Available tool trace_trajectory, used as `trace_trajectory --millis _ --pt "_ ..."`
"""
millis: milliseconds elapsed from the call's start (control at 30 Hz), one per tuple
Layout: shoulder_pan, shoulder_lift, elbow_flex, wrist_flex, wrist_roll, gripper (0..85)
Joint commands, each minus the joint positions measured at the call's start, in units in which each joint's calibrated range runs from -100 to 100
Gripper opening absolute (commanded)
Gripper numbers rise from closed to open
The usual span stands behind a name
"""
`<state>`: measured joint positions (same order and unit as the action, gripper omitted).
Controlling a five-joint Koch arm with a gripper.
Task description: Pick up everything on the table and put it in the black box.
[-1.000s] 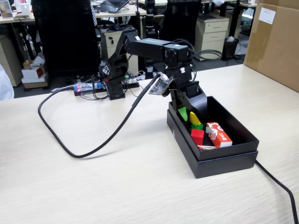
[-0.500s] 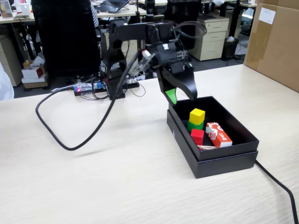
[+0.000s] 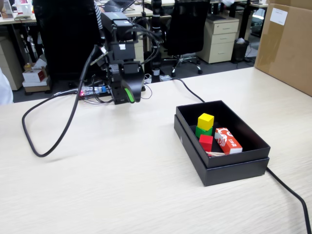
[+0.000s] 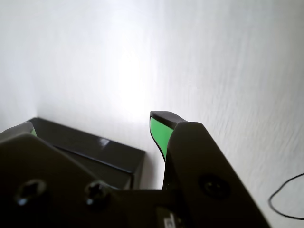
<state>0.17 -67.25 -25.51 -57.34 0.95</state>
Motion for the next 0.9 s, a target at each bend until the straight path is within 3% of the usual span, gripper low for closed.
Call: trace_trajectory --millis 0,500,867 --pt "-0.6 -8.1 -5.0 5.9 1.0 48.3" --pt "-1.4 -19.9 -38.3 31.7 1.9 48.4" --pt "-1.9 -20.0 -63.7 62.0 -2.4 47.7"
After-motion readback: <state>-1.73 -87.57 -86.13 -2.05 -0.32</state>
